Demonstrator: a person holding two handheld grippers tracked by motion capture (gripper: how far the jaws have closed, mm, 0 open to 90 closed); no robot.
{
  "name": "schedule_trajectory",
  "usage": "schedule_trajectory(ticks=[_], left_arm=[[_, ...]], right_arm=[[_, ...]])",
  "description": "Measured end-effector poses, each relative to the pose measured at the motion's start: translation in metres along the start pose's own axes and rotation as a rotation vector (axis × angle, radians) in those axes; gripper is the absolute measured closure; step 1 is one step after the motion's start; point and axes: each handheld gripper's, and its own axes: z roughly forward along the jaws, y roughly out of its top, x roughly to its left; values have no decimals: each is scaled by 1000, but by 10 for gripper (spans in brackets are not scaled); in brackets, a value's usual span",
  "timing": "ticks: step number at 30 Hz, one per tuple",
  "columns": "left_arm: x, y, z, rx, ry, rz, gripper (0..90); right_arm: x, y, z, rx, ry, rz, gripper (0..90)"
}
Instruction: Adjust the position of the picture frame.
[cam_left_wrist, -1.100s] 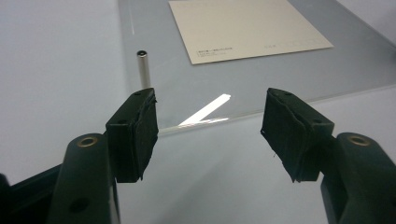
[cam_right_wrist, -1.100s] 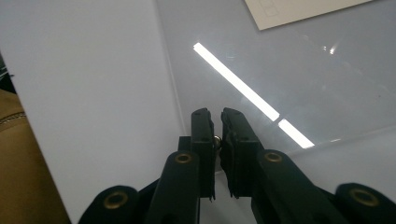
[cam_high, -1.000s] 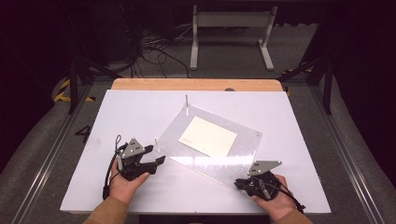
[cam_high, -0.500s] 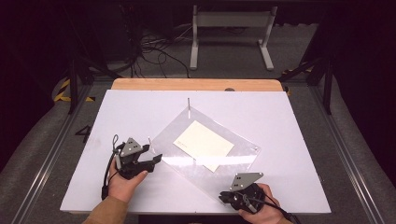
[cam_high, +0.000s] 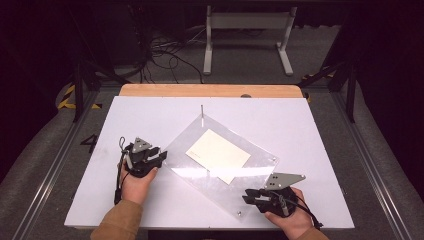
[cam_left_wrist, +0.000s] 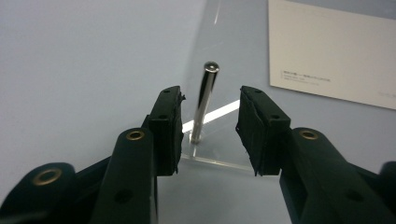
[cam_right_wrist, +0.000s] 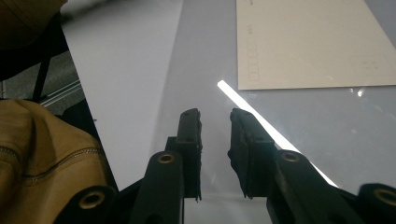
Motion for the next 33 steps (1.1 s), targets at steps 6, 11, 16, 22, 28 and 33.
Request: schedule_trajectory(ticks=[6,11,16,22,28,33], left_arm=[[3,4,4,1,-12,-18,825],[-4,7,3,1,37,40,846],[-5,17,5,-5,56,55,848],[-2,30,14,-18,67,38,846],[-1,51,23,-36,93,34,844],[1,67,34,-64,93,51,842]], right_arm=[[-6,-1,-6,-25,-15,25,674],[-6,0,-7,-30,-13,19,670],[-4,3,-12,-46,-19,15,669],[-5,3,-17,-60,-27,16,668],[-8,1,-20,-57,-38,22,668],[-11,-1,-26,-71,-52,36,669]])
